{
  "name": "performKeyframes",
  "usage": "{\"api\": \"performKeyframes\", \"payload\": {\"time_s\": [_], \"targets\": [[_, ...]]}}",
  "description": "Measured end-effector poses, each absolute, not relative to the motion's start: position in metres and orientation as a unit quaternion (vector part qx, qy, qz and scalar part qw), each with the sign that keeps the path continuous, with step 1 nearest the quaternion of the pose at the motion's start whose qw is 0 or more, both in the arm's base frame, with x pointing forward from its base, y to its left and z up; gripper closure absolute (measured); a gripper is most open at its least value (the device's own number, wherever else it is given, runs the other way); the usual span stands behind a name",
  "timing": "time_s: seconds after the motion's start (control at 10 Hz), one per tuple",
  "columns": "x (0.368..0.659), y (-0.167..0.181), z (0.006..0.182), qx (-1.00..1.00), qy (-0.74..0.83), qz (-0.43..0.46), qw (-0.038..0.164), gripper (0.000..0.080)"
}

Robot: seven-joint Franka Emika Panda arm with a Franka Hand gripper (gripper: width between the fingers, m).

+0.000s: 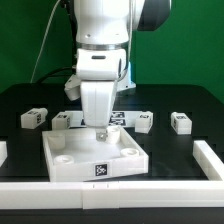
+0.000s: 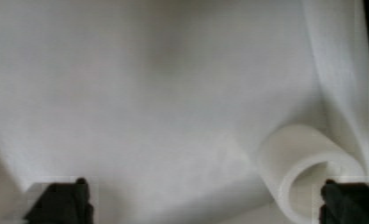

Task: Assemble one leg

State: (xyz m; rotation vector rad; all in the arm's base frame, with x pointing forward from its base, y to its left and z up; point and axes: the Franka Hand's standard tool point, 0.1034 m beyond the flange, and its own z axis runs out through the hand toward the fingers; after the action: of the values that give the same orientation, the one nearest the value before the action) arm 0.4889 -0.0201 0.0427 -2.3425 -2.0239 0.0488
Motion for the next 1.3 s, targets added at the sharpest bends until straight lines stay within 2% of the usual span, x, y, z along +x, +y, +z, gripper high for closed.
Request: {"api": "performKeyframes", "payload": {"time_s": [0.4, 0.7, 1.0, 1.3], "targets": [[0.487, -0.023, 0.041, -0.744, -0.668, 0.014, 0.022, 0.0150], [0.461, -0.031, 0.032, -0.665, -0.746, 0.008, 0.014, 0.0150], [0.450, -0.029, 0.027, -0.599, -0.800, 0.025, 0.009, 0.0150], [0.439, -0.040, 0.011, -0.609, -0.792, 0.034, 0.023, 0.0150]]}}
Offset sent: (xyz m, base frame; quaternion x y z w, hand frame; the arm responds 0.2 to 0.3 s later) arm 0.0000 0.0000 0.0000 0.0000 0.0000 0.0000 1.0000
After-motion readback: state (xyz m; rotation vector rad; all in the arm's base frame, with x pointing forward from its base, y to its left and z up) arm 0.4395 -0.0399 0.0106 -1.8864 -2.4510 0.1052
